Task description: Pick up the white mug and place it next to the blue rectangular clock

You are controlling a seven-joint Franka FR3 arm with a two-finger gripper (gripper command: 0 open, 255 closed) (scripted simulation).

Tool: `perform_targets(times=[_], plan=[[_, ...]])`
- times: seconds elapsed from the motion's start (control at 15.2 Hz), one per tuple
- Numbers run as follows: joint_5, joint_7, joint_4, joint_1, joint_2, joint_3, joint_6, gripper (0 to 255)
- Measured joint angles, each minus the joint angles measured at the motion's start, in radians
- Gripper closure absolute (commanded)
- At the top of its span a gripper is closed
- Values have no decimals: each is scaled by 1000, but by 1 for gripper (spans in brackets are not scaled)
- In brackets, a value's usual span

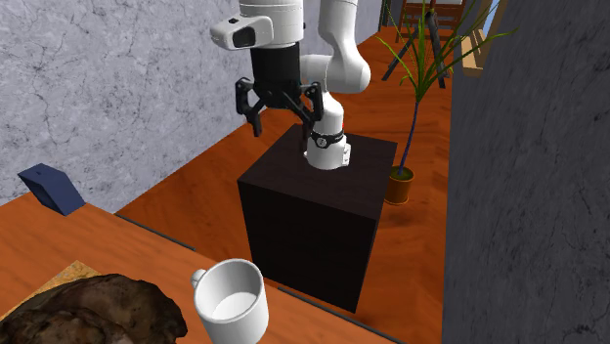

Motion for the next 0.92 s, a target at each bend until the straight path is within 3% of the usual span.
perform_targets(times=[0.59,0.92], plan=[[-22,19,228,17,334,24,128,0],[-42,27,420,30,527,31,140,0]])
